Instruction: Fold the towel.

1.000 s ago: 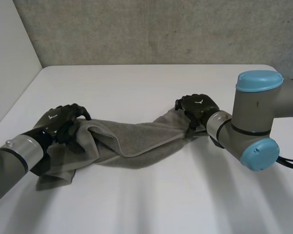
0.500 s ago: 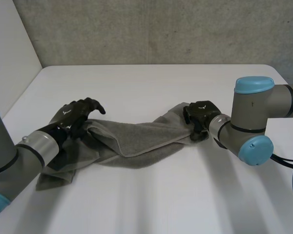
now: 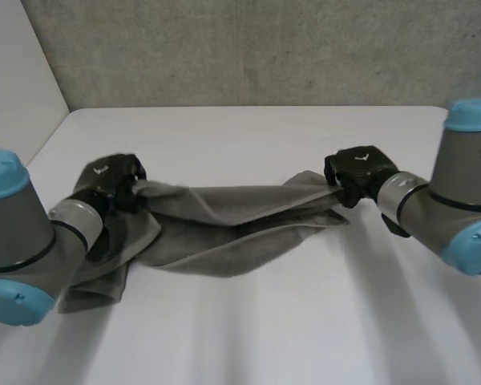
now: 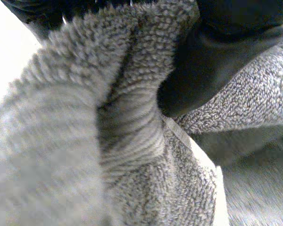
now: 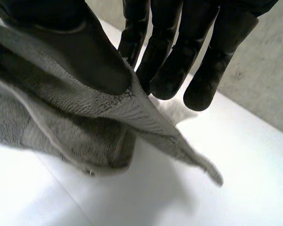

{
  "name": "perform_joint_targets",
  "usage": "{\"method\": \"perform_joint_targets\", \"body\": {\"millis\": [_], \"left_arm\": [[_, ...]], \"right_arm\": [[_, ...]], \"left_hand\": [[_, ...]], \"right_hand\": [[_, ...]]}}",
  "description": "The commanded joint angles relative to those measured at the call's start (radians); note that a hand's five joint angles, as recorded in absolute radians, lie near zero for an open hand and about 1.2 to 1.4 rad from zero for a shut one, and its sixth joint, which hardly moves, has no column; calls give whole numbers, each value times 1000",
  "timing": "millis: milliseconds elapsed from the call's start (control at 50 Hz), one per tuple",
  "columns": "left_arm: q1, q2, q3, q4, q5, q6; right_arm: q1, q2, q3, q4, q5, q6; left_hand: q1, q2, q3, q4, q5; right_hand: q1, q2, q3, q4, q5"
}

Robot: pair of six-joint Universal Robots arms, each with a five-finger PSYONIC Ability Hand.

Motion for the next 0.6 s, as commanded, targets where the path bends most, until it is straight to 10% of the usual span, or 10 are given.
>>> {"method": "perform_joint_targets", "body": {"millis": [20,300,460,600], "left_arm": [[0,199,18,-5,-10,6],[22,397,340,-190,93,-72],[31,174,420,-351,129,-62],[22,-140,593,-459,134,85]], "right_arm": [[-25,-225,26,16,-37,64],[-52,-437,-339,228,-83,164],[-49,-201,-500,446,-48,-66],[98,36,-633,487,201,-348]], "left_hand": [[137,95,103,81,131],[137,95,103,81,131],[137,95,103,81,131],[41,-1,7,-15,35]], "right_hand": [[64,83,72,62,57],[64,83,72,62,57],[64,83,72,62,57],[64,83,72,62,57]]}}
